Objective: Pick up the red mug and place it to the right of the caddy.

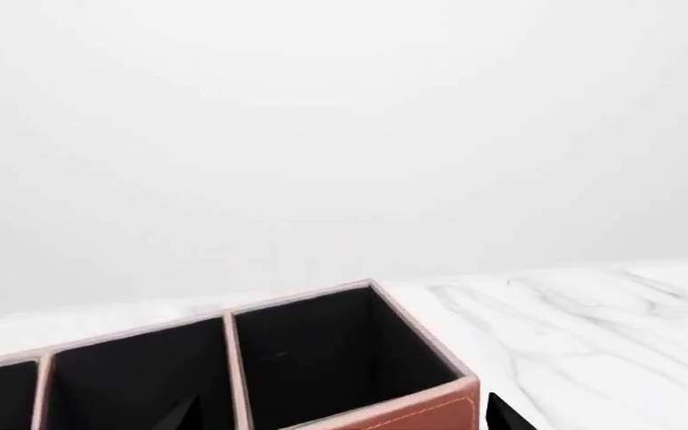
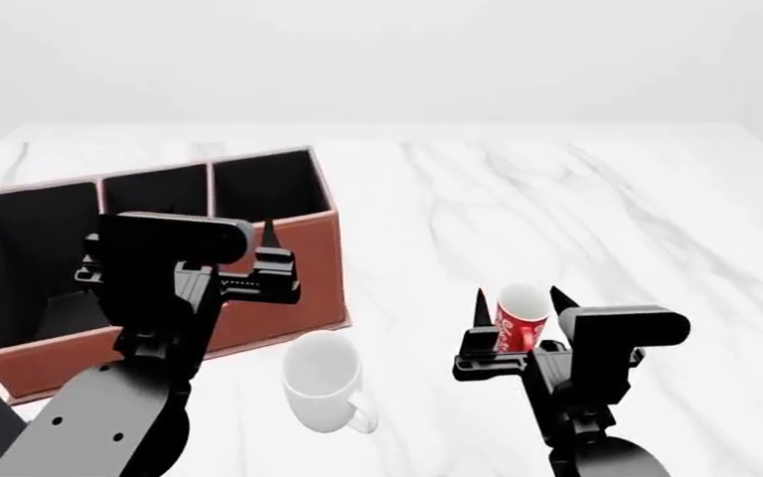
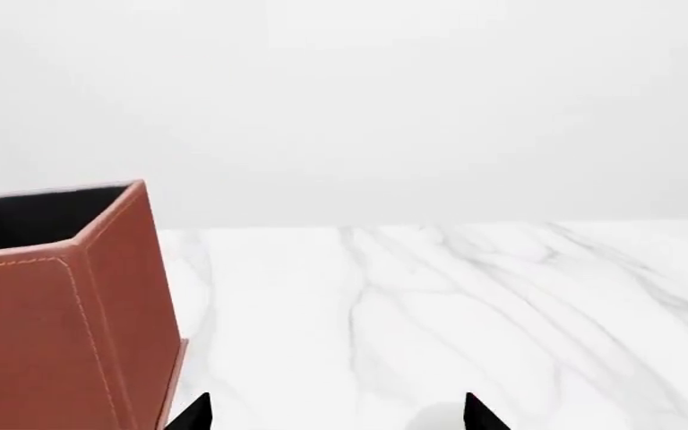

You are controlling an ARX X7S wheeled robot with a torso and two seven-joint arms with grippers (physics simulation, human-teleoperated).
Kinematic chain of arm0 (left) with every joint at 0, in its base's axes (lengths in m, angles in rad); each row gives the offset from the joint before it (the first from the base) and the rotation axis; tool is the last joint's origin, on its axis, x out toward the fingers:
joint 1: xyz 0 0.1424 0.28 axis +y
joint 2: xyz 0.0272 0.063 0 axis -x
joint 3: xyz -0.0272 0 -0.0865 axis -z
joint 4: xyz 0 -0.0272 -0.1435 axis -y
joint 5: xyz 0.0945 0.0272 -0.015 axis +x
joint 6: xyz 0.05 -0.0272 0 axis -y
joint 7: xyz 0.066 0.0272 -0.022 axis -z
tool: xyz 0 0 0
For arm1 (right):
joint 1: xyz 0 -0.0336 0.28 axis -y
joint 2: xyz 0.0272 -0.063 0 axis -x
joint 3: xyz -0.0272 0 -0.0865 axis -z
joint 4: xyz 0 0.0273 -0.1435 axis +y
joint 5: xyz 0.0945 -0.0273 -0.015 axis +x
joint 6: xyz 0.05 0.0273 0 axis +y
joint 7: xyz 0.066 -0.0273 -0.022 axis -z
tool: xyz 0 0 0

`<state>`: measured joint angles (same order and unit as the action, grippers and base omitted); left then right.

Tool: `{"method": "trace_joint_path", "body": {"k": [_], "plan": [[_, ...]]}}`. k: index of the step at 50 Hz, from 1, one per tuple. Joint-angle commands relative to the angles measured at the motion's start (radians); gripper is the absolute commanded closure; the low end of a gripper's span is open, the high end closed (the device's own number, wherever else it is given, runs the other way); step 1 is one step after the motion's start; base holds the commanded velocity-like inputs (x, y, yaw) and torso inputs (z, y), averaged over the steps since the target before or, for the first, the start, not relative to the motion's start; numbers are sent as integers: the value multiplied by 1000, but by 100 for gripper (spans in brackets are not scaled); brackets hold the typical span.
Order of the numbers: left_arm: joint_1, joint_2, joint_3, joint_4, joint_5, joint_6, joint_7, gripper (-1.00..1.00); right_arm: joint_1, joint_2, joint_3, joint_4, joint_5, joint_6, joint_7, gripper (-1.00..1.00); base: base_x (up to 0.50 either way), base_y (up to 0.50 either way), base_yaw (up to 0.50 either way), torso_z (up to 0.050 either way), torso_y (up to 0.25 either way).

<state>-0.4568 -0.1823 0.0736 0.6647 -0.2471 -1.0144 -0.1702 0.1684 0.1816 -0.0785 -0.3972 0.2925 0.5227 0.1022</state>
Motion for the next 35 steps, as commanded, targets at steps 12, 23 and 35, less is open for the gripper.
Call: {"method": "trace_joint_path", "body": {"k": [12, 23, 35], "plan": [[17, -9, 3, -15, -11, 29, -6, -100, -51, 12, -11, 5, -42, -34, 58, -100, 0, 0, 0, 0, 0], [24, -15, 0, -18, -16, 38, -11, -100, -170, 49, -13, -24, -39, -58, 45, -100, 0, 0, 0, 0, 0], [24, -18, -5, -23, -25, 43, -16, -100, -168, 46, -9, 39, -29, -70, 46, -100, 0, 0, 0, 0, 0]]}}
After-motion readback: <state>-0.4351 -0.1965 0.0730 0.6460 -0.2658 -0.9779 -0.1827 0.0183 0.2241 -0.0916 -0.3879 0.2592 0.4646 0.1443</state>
